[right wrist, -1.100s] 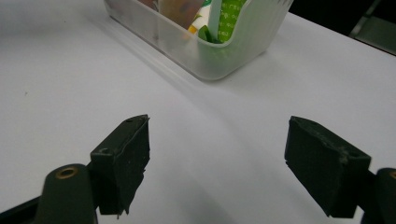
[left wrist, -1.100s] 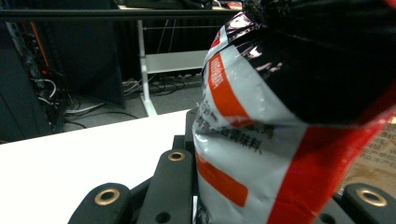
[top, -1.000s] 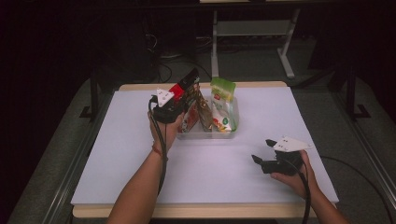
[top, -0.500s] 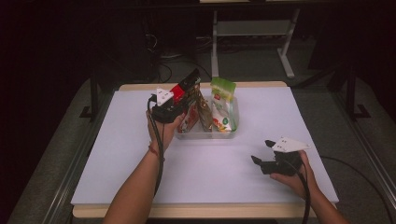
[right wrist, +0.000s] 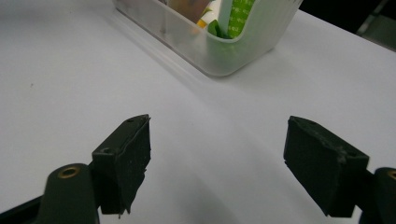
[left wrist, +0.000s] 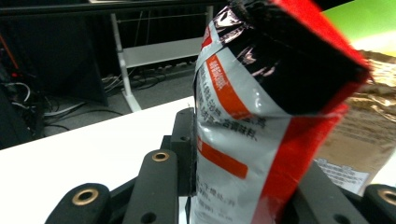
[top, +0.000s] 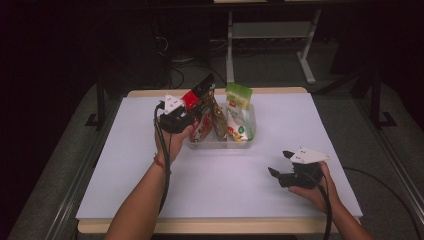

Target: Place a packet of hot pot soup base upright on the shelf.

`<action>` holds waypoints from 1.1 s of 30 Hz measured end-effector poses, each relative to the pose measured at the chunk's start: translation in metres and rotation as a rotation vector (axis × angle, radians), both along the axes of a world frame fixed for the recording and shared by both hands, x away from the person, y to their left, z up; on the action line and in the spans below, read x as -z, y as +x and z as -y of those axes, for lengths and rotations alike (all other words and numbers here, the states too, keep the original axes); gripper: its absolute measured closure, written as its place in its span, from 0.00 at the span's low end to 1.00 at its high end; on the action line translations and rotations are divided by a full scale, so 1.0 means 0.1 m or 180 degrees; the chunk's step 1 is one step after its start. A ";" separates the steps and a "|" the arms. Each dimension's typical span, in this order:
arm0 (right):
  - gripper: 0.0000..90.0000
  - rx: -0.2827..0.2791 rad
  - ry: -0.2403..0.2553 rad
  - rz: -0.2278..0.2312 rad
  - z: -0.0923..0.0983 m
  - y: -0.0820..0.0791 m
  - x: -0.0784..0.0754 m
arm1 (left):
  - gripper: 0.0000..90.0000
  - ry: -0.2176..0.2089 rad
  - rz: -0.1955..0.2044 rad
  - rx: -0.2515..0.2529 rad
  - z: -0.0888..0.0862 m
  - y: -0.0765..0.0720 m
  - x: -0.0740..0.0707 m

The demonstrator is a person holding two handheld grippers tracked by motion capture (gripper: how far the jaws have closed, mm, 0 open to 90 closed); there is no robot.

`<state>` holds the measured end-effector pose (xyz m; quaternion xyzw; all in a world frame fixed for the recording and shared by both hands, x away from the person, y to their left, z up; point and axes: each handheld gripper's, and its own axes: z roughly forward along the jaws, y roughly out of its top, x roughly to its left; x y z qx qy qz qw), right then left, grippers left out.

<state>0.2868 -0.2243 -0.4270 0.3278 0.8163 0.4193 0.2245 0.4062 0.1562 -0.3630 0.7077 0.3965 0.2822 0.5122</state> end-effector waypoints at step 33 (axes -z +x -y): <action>0.25 -0.0116 -0.0116 0.0099 -0.08 -0.07 -0.13 | 0.40 0.0589 0.0085 0.0430 -0.23 -0.33 -0.10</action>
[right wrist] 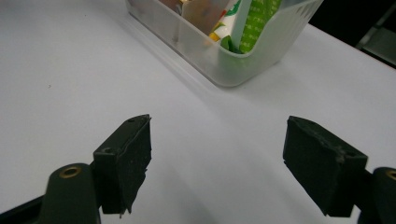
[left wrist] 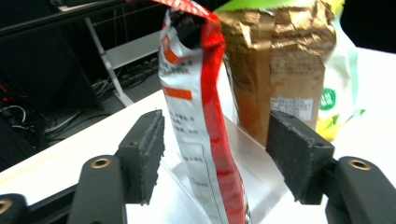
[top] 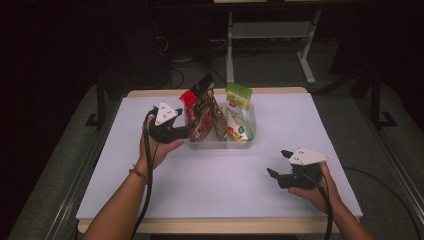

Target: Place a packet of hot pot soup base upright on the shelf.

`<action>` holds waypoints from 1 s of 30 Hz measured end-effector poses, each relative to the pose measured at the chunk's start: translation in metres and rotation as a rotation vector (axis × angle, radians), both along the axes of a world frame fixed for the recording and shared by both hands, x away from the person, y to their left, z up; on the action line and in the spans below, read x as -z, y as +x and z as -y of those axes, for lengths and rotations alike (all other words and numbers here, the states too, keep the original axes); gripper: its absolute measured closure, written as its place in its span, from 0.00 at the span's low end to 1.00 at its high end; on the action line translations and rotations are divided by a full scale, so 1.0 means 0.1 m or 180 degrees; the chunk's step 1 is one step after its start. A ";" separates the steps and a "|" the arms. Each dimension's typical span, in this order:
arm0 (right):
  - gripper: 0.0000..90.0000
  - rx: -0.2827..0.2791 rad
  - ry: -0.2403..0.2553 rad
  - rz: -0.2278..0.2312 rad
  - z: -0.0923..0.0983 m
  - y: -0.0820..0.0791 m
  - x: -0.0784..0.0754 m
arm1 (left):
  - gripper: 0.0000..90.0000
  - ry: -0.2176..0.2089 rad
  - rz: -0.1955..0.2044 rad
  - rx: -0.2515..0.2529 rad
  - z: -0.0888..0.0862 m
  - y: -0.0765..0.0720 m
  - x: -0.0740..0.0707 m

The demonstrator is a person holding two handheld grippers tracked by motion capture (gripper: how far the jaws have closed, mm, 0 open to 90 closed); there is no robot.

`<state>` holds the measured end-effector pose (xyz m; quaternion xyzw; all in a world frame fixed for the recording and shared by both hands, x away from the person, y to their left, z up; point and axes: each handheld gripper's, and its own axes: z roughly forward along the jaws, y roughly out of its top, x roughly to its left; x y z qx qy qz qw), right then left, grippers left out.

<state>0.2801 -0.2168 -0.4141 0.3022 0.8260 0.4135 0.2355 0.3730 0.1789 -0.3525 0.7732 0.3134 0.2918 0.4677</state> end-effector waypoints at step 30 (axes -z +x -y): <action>0.24 0.0035 -0.0170 0.0184 -0.03 0.00 -0.18 | 0.31 0.0392 0.0039 0.0157 -0.37 -0.29 0.04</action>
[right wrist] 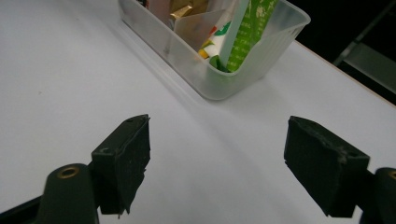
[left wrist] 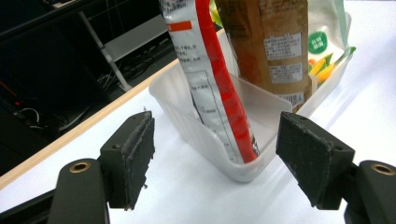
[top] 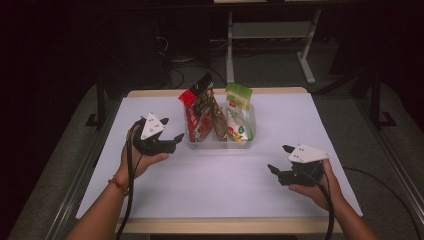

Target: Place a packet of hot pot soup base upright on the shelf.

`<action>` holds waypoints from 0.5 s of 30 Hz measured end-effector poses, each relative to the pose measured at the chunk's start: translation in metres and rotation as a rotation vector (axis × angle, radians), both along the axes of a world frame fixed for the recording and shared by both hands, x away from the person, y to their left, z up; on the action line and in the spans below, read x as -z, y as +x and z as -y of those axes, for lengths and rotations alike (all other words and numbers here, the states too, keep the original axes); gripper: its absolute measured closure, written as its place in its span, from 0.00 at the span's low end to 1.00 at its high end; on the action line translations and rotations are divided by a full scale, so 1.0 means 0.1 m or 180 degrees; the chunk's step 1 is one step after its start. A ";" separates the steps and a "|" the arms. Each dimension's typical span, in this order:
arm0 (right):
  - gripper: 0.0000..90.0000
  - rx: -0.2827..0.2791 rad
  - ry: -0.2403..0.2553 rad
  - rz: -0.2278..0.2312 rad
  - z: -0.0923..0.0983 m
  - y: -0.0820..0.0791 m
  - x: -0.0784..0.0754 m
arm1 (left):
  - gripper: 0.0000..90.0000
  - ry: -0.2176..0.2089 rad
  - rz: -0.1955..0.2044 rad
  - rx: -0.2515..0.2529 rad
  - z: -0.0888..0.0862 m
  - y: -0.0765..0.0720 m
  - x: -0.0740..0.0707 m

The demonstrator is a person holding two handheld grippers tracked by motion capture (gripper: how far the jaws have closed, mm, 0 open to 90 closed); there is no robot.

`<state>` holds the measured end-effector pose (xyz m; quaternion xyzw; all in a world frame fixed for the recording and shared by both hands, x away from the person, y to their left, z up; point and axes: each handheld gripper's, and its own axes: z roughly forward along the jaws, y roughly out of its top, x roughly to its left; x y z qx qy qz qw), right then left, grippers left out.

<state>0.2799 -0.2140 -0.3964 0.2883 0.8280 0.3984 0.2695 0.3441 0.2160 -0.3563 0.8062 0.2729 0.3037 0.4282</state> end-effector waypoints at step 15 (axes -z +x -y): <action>0.22 0.0054 -0.0071 0.0003 0.05 0.05 -0.07 | 0.27 0.0161 -0.0092 0.0070 -0.23 -0.13 0.16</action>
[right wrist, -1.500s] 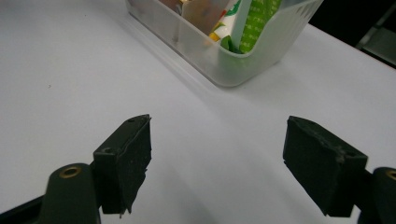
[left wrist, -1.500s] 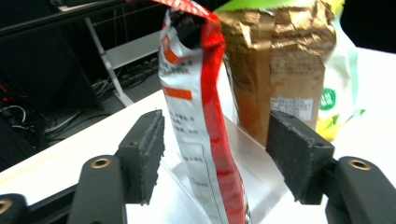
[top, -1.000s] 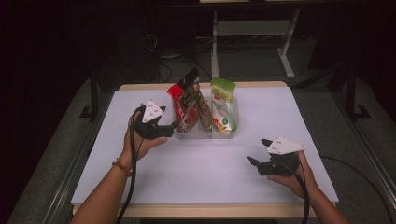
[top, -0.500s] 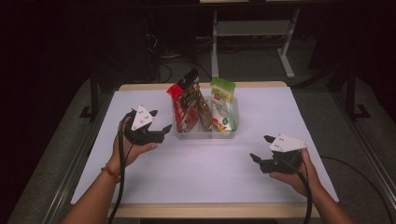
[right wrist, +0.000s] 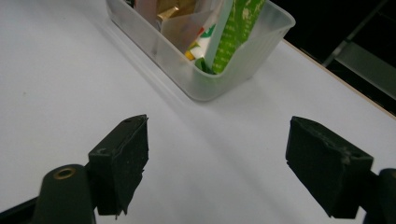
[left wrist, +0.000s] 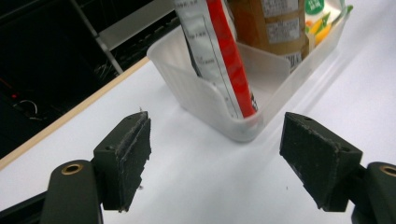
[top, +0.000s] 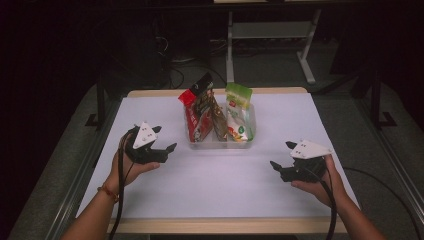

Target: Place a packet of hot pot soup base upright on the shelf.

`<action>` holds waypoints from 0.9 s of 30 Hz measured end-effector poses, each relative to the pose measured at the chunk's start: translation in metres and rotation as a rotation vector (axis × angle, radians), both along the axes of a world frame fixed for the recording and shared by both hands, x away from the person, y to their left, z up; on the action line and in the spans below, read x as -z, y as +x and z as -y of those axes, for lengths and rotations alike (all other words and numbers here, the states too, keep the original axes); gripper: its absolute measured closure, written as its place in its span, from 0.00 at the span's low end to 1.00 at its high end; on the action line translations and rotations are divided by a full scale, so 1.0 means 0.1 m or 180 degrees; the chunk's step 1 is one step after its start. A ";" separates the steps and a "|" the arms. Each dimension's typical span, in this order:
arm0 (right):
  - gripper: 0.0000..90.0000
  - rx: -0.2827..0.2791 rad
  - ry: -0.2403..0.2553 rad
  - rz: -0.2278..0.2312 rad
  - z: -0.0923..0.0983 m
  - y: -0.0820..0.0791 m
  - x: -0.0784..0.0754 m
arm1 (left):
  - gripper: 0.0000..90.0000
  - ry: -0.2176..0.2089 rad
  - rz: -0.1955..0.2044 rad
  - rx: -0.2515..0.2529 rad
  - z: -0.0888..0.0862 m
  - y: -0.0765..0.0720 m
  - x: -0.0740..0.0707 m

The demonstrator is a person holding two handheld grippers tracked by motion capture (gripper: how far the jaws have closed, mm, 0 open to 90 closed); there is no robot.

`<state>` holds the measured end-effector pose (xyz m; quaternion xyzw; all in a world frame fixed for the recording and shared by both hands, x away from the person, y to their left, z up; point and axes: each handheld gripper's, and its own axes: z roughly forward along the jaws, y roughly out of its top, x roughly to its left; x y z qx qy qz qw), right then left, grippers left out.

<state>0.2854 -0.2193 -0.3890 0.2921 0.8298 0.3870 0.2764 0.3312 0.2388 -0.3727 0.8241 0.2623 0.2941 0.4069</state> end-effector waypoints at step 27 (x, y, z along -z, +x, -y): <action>0.19 0.0127 0.0008 0.0036 0.25 -0.11 0.12 | 0.24 0.0221 -0.0103 0.0064 -0.36 -0.30 0.27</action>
